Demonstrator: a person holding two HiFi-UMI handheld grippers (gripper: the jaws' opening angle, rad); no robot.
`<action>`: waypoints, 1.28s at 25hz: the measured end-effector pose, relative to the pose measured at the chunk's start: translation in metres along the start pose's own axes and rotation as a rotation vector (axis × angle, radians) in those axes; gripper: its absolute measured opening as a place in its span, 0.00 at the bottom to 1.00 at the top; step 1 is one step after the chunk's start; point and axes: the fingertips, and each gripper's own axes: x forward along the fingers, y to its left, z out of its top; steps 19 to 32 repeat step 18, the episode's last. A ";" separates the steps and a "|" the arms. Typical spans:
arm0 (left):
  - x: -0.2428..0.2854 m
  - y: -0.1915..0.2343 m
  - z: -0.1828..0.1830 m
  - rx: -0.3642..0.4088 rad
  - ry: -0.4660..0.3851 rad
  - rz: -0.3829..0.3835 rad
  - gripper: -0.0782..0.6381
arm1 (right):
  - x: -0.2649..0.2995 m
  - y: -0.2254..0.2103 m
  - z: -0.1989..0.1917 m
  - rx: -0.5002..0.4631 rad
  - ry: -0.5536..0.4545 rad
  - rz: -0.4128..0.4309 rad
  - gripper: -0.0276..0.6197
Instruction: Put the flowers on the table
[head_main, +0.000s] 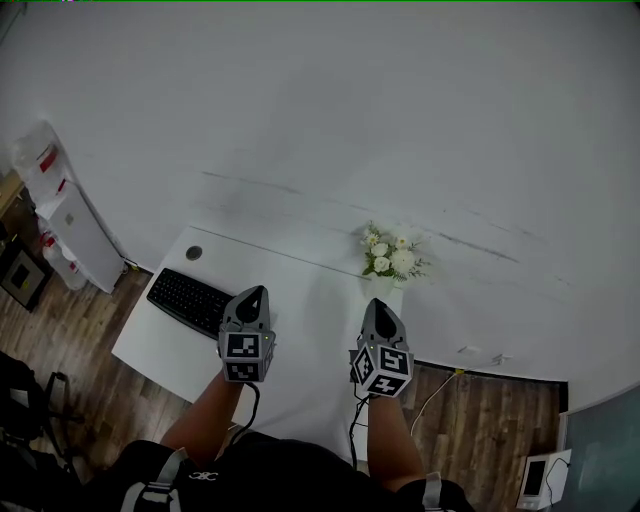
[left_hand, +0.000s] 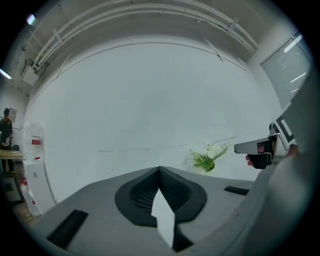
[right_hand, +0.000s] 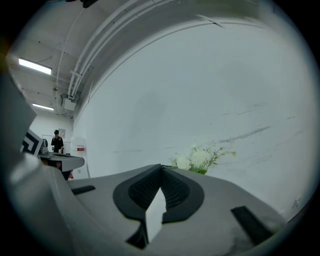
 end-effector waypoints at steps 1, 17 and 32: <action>0.000 0.000 -0.001 -0.003 0.004 0.000 0.11 | 0.000 0.001 0.000 -0.003 0.001 0.003 0.04; -0.002 -0.007 0.007 0.006 -0.033 -0.002 0.11 | -0.003 0.007 0.001 -0.031 0.010 0.006 0.04; -0.002 -0.006 0.006 0.008 -0.031 -0.001 0.11 | -0.004 0.008 0.001 -0.032 0.011 0.007 0.04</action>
